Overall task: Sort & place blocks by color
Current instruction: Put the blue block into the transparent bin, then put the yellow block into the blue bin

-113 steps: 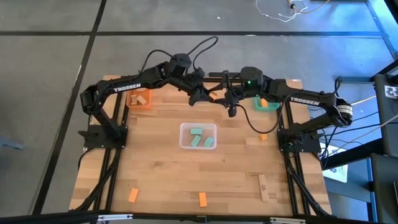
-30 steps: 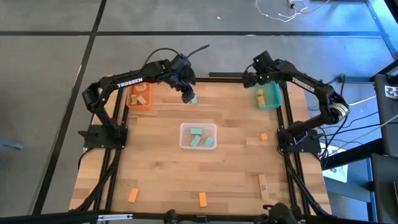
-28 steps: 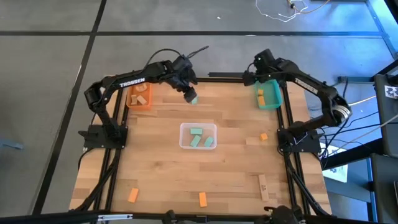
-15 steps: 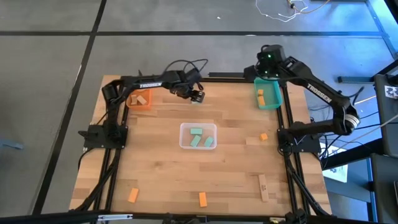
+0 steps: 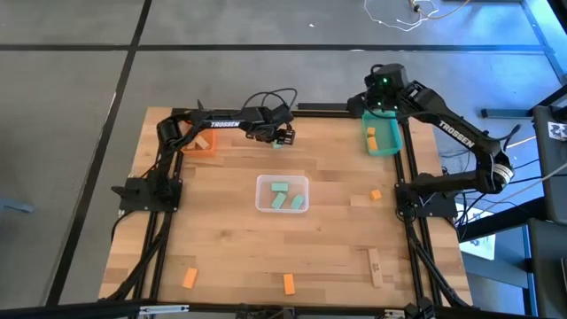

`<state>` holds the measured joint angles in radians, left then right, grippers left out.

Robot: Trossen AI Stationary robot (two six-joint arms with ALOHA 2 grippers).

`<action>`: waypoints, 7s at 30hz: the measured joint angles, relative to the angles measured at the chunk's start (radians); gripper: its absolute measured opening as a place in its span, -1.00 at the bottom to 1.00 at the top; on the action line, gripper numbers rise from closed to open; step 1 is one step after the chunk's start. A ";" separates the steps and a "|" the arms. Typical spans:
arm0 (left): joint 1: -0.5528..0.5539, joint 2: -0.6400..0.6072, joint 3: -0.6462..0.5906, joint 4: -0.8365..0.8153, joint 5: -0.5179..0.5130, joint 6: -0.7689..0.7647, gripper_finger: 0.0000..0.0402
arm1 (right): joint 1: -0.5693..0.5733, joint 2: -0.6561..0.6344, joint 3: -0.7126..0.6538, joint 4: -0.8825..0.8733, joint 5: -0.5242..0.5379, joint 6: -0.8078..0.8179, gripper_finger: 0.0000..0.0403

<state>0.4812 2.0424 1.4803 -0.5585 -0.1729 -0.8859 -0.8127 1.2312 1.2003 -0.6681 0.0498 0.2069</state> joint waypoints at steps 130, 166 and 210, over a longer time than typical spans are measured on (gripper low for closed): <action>-0.316 -0.378 0.003 -0.367 0.081 0.687 -0.06 | 0.363 -0.136 -0.421 -0.611 -0.274 0.504 0.16; -0.316 -0.377 0.003 -0.368 0.081 0.714 -0.06 | 0.496 0.305 -0.473 -0.435 -0.176 0.672 0.12; -0.316 -0.377 0.003 -0.368 0.080 0.714 -0.06 | 0.488 0.373 -0.154 -0.221 -0.139 0.213 -0.35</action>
<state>0.1654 1.6650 1.4830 -0.9260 -0.0925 -0.1722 -0.3243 1.6043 1.0459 -0.8889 -0.0895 0.4200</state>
